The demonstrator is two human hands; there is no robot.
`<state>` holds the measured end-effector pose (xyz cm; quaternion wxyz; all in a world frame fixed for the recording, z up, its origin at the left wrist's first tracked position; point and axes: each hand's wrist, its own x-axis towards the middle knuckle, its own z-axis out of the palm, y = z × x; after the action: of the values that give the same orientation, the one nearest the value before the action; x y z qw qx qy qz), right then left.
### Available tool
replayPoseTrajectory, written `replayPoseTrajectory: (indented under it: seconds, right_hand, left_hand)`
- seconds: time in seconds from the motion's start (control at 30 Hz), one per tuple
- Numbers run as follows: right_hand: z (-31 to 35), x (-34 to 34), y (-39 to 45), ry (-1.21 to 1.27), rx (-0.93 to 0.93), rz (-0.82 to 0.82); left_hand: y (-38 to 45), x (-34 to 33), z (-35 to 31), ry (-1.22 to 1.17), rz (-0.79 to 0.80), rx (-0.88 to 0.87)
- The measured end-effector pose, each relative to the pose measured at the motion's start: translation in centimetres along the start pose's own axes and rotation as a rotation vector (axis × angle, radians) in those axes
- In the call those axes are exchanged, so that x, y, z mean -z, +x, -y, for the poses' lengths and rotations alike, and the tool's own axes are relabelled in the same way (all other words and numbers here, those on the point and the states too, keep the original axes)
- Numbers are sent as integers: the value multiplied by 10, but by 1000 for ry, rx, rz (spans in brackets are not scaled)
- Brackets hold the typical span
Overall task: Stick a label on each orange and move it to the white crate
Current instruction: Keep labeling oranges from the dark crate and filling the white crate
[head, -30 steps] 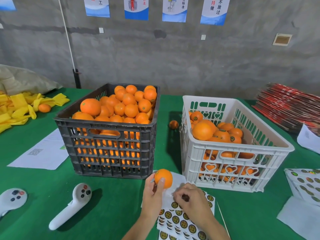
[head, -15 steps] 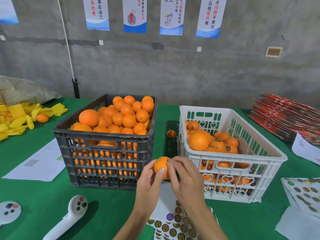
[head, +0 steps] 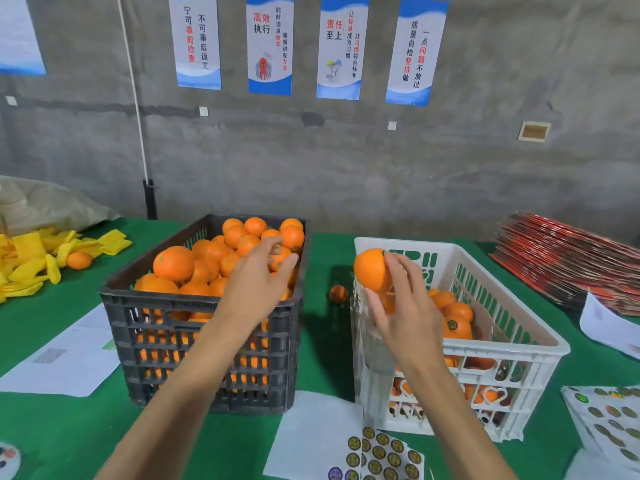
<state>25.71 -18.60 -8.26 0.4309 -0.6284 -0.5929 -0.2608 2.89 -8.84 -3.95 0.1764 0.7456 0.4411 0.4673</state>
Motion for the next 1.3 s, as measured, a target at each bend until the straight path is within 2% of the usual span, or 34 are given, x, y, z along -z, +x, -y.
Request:
replayPoseTrajectory:
  seconds: [0.07, 0.13, 0.27, 0.37, 0.47, 0.57, 0.77, 0.9, 1.07, 1.17, 1.3]
  right_hand:
    - [-14, -2, 4, -71, -2, 23]
    - [-23, -6, 3, -86, -3, 9]
    - [-29, -18, 0, -94, -61, -59]
    - [-24, -22, -2, -86, -33, -106]
    - [-16, -25, -4, -64, 47, -149]
    - [-5, -28, -8, -32, 136, -145]
    - [19, -42, -34, 26, 292, -72]
    - [20, -47, -63, 78, 267, 1]
    - [8, -47, -100, 141, 197, 102]
    - [1, -49, -127, 155, 155, 179]
    - [-7, -47, -161, 128, 39, 407]
  left_hand:
    - [22, 21, 26, 405, 7, 58]
    - [35, 36, 52, 647, -13, 223]
    - [45, 54, 91, 693, -40, 510]
    - [57, 63, 108, 632, 1, 565]
    - [67, 70, 118, 613, -39, 510]
    - [59, 64, 109, 571, -76, 361]
    - [16, 18, 60, 196, -135, -28]
    - [-26, -19, 31, 21, -194, -241]
    - [-85, -64, 19, 22, -136, -451]
    - [-120, -90, 28, -8, 21, -426]
    - [-151, -116, 55, -97, 185, -198]
